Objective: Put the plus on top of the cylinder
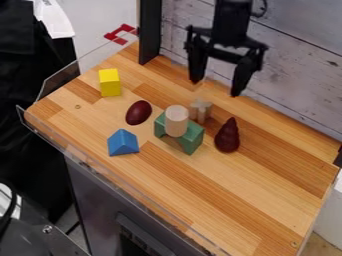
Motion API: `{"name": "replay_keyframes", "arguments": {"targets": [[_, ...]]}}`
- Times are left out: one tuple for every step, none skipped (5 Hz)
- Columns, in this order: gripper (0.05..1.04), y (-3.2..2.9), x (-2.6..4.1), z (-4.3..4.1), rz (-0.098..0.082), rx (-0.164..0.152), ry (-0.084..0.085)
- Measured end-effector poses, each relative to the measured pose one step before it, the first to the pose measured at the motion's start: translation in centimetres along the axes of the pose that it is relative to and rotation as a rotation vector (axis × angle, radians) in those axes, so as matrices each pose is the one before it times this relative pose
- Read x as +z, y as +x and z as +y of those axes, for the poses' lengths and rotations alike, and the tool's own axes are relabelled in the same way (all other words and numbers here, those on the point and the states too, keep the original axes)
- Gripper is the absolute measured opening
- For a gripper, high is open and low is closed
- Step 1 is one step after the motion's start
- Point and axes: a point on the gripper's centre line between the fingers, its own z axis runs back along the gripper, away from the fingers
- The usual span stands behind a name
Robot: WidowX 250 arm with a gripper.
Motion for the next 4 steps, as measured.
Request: {"name": "replay_keyframes", "arguments": {"targets": [[0.999,-0.097,-1.453,1.264,0.0233,-0.0064,0.0359],[0.999,0.053,-0.953,0.253,0.0134,-0.0267,0.0107],[0.999,-0.098,-0.218,0.011,0.0015,-0.0196,0.0001],[0.999,-0.251,-0.506,-0.025,0.0046,-0.0090,-0.0027]]}}
